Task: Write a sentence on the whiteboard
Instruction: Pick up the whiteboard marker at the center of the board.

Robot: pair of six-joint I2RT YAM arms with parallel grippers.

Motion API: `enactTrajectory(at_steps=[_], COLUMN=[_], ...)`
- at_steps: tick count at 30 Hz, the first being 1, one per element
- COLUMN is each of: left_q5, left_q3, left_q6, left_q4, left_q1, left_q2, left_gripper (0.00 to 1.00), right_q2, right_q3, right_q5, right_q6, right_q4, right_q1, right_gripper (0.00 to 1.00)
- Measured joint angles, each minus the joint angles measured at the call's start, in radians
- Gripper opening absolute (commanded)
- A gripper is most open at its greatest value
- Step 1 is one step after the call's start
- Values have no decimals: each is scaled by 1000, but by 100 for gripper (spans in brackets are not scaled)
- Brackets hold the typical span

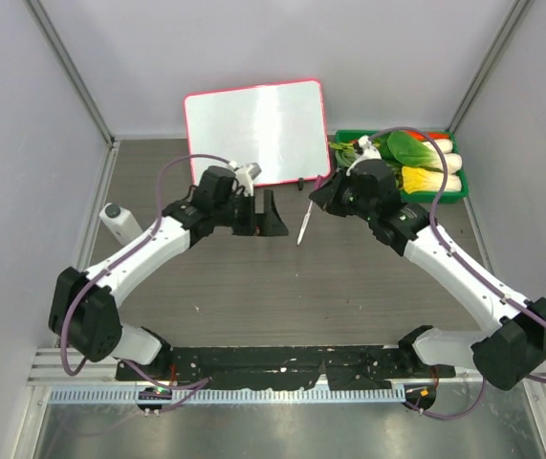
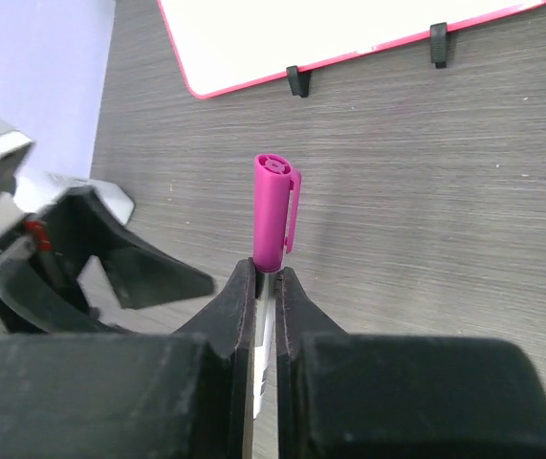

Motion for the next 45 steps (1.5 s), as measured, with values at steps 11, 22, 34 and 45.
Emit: enactTrajectory(at_steps=[11,22,34,45], left_q5=[173,191,214,159], left_q3=[57,59,94,171], left_q6=[-113,-147,-145,-27], left_q4=[237,301,321,113], left_q1=[-130,-147,-168,-168], left_q2=[109,178,195,159], left_gripper=[75,45,0,0], right_q2=[-53,-121,-124,-201], right_q3=[-88,-142,-160,-160], right_q5=[-127,-204,-210,-320], right_q6=[92,193,225,156], right_q4=[51,144,151,151], right_q1=[-121,-171,-191,-222], right_gripper=[1,1,74,99])
